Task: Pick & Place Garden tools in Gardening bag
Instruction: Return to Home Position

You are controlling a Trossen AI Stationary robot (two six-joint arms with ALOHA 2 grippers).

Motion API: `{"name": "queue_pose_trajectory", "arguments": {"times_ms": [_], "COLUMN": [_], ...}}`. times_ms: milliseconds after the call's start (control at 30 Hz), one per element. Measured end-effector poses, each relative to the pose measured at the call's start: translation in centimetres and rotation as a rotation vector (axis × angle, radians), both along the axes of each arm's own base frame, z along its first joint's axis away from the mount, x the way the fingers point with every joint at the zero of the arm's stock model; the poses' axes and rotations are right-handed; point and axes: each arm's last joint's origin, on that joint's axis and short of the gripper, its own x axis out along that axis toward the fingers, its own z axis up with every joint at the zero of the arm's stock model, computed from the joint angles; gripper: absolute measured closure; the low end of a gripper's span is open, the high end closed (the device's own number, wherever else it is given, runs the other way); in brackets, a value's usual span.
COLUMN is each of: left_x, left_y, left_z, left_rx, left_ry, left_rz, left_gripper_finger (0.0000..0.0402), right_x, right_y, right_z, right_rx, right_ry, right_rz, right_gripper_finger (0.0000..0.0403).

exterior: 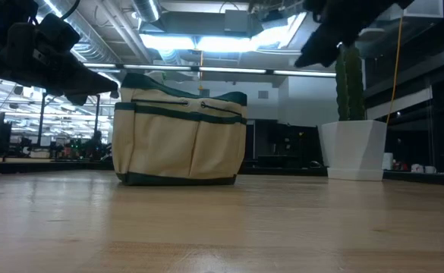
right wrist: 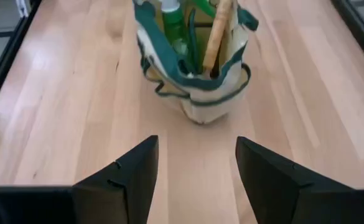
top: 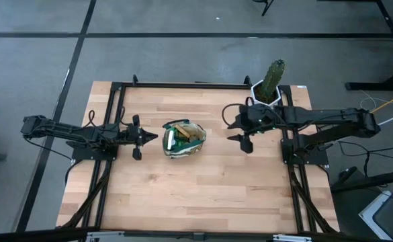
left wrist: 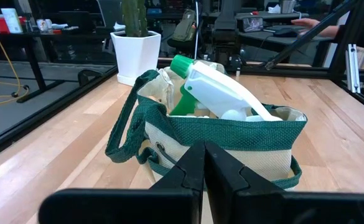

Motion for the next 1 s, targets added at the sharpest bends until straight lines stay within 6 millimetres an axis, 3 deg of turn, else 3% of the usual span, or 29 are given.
{"name": "queue_pose_trajectory", "arguments": {"times_ms": [267, 500, 733, 867, 1000], "left_x": [0.0, 0.0, 0.0, 0.0, 0.0], "left_y": [0.0, 0.0, 0.0, 0.0, 0.0], "left_z": [0.0, 0.0, 0.0, 0.0, 0.0], "left_rx": [0.0, 0.0, 0.0, 0.0, 0.0], "left_ry": [0.001, 0.001, 0.002, 0.001, 0.002], "left_rz": [0.0, 0.001, 0.0, 0.001, 0.0], "left_gripper_finger": [0.0398, 0.0398, 0.0398, 0.0398, 0.0398], "right_x": [-2.7, -2.9, -2.1, -1.8, -1.6], "right_y": [0.1, 0.2, 0.6, 0.7, 0.5], "right_z": [1.8, 2.3, 3.5, 1.4, -1.9], "right_rx": [-0.002, -0.004, -0.008, -0.009, -0.018], "right_ry": [-0.036, -0.078, -0.232, -0.301, -0.491], "right_rz": [-0.002, 0.001, 0.023, 0.028, 0.018], "right_gripper_finger": [0.0188, 0.0188, 0.0188, 0.0188, 0.0188]}}
